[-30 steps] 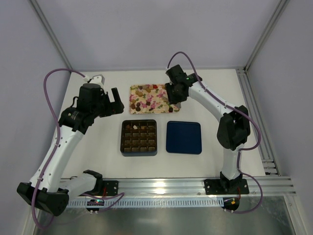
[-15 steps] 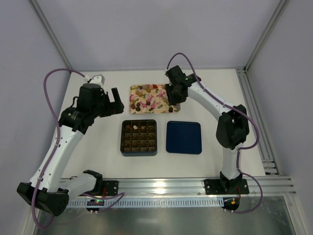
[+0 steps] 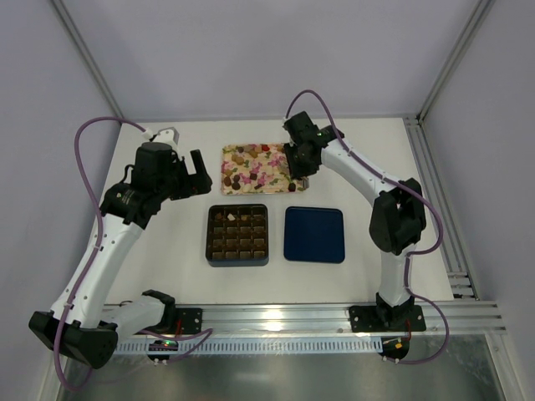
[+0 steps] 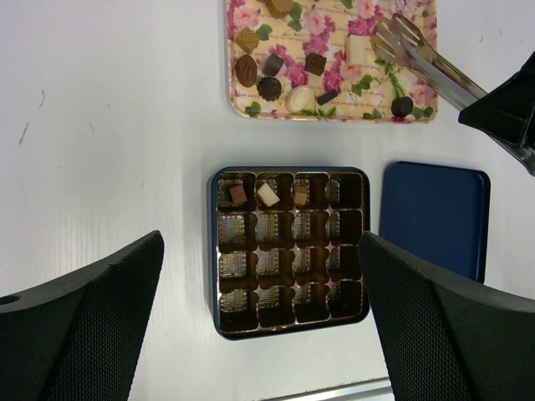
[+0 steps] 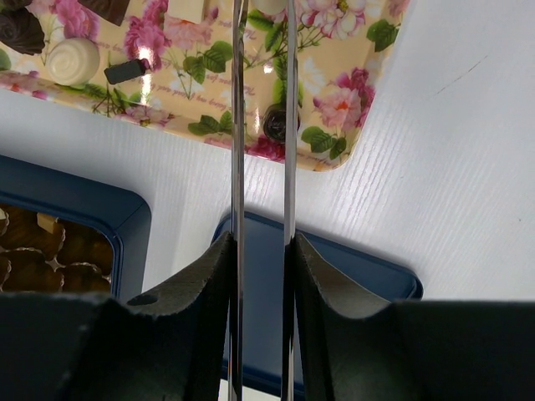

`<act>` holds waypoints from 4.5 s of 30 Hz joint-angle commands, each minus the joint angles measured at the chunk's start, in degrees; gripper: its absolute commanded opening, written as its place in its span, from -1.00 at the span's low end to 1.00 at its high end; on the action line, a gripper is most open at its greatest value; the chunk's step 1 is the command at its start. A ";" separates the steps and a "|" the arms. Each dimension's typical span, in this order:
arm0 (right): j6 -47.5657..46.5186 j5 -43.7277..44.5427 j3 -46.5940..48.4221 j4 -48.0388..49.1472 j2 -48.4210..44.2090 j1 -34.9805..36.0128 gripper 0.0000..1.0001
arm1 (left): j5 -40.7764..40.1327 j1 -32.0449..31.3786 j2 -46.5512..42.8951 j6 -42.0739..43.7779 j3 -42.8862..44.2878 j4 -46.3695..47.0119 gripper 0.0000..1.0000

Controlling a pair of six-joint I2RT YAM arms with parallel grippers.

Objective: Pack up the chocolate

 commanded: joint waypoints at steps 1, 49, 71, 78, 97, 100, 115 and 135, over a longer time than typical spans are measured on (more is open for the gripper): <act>0.25 0.32 2.60 -0.69 -4.26 -0.13 -0.39 | -0.14 0.04 -0.45 -0.11 0.90 0.60 0.93; 10.98 3.57 -21.57 0.54 -29.23 22.10 -0.41 | 1.17 0.04 -0.10 -2.04 1.16 1.65 0.93; 11.07 4.36 -22.28 1.15 -27.12 23.16 -0.22 | 1.35 0.04 -0.19 -1.78 0.20 1.83 0.93; 11.07 4.45 -22.28 0.98 -27.21 23.33 -0.18 | 1.44 0.04 -0.36 -1.78 0.11 1.83 0.93; 2.99 5.95 -4.19 -2.18 -18.43 11.04 -0.13 | 1.53 0.04 0.08 -1.52 1.07 1.74 0.93; 1.93 5.95 -0.50 -2.62 -13.95 8.92 -0.12 | 1.35 0.04 0.17 -1.34 1.07 1.65 0.93; 2.80 5.95 7.79 -3.86 -0.40 6.99 -0.13 | 0.82 0.04 -0.27 -0.72 0.90 0.95 0.93; 3.51 4.36 7.17 -2.71 3.03 6.90 -0.21 | 0.82 0.04 -0.63 -0.63 0.37 1.21 0.93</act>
